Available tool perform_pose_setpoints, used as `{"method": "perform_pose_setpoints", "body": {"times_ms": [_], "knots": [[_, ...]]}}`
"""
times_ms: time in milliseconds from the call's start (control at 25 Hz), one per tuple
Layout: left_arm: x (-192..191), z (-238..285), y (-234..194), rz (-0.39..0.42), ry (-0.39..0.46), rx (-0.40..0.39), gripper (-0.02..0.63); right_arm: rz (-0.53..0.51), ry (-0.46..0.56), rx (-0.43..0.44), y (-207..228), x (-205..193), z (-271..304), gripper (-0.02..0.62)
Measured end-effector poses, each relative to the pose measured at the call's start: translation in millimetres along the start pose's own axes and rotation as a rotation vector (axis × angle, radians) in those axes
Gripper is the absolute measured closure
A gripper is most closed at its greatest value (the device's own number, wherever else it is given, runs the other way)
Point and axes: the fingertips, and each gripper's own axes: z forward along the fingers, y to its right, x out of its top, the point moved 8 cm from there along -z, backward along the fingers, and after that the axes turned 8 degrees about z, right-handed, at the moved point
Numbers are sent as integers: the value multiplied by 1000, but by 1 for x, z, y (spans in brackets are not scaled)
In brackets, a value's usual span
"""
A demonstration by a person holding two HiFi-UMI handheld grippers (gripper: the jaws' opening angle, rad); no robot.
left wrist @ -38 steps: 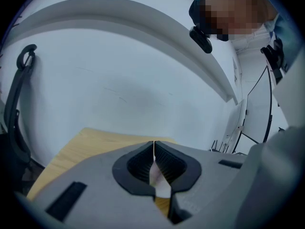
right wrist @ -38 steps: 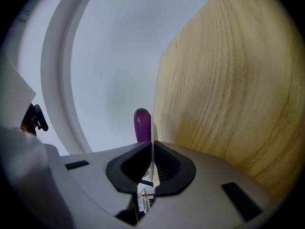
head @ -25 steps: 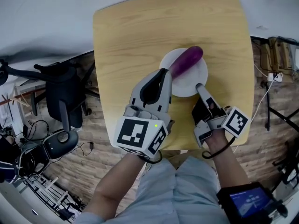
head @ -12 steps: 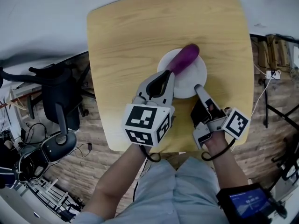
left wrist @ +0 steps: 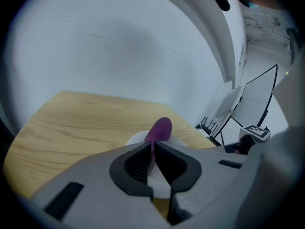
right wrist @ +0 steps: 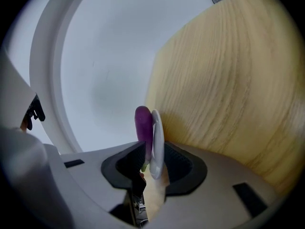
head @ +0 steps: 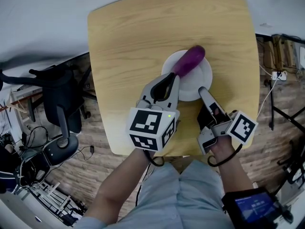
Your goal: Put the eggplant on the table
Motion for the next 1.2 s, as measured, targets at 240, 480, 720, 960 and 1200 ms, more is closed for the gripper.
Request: {"method": "perform_pose_setpoints", "body": {"times_ms": [240, 480, 720, 960, 1200], "knots": [[-1, 1, 2, 7, -7, 4, 598, -59, -28, -44, -6, 3, -3, 437], [-3, 4, 5, 17, -15, -1, 598, -105, -70, -114, -3, 11, -10, 434], [-3, 3, 14, 38, -15, 3, 598, -139, -31, -122, -6, 22, -28, 436], [0, -2, 31, 61, 4, 6, 598, -187, -44, -52, -17, 26, -36, 437], [1, -20, 49, 62, 35, 46, 598, -271, -53, -19, -37, 22, -55, 554]]}}
